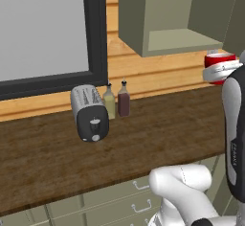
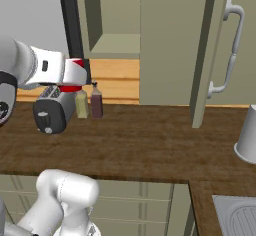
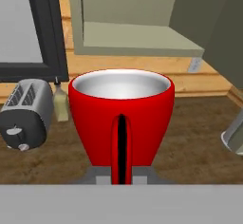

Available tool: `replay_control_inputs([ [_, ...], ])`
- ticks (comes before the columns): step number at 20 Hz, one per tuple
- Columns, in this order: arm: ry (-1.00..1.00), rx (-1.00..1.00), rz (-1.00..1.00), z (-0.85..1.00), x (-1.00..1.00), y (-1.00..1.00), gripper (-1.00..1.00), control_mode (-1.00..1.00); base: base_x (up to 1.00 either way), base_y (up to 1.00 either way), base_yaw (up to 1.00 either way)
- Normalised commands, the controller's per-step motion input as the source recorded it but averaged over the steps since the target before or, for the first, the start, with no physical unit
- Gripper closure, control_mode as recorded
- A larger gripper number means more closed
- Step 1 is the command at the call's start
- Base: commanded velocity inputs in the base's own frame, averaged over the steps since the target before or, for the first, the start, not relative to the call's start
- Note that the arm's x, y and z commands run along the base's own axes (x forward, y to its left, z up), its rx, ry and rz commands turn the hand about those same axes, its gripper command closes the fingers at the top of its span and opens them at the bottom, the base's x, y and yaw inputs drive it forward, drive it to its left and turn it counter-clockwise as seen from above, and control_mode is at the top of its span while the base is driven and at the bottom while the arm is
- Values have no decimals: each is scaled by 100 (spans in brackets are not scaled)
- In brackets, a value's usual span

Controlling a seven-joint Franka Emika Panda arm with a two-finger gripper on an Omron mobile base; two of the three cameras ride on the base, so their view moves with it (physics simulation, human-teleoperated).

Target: Gather all objects into one cabinet and sort the glasses and bowls to opposite sides.

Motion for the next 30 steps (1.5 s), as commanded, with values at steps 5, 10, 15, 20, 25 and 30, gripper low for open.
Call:
replay_control_inputs([
  [5, 8, -1, 4, 0, -31, 50, 100, -100, 0, 0, 0],
  [10, 0, 6, 1, -17, -8, 0, 100, -100, 0, 0, 0],
  [15, -4, 11, 0, -40, -3, -1, 100, -100, 0, 0, 0],
  [20, -9, 1, 0, -20, -6, 1, 100, -100, 0, 0, 0],
  [25, -13, 0, 0, 0, -17, 0, 100, -100, 0, 0, 0],
  [30, -6, 0, 0, 0, -9, 0, 100, -100, 0, 0, 0],
])
